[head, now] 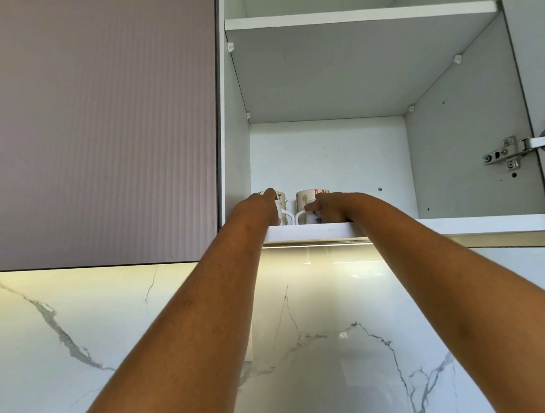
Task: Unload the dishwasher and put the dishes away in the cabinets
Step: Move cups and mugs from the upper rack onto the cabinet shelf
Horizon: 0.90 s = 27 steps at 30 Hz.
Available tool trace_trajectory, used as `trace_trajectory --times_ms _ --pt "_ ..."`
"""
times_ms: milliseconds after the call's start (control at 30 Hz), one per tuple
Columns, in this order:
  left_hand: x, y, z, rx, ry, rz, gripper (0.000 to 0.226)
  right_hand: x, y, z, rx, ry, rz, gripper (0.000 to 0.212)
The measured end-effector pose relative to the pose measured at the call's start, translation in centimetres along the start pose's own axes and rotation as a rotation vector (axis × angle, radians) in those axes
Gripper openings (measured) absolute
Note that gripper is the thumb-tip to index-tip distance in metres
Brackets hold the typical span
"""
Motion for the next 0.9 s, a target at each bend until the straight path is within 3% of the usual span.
trace_trajectory --times_ms 900 --pt "0.09 0.15 0.12 -0.028 -0.033 -0.004 0.054 0.46 -0.19 0.15 0.065 -0.006 0.039 0.053"
Point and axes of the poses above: each hand's wrist, its own x-axis away from the middle knuckle, its own z-axis out of the back of the hand, y = z × x, the point moved 2 cm from there along -x, towards the middle knuckle, and after that the axes turned 9 degrees about -y, right-handed, at the moved point
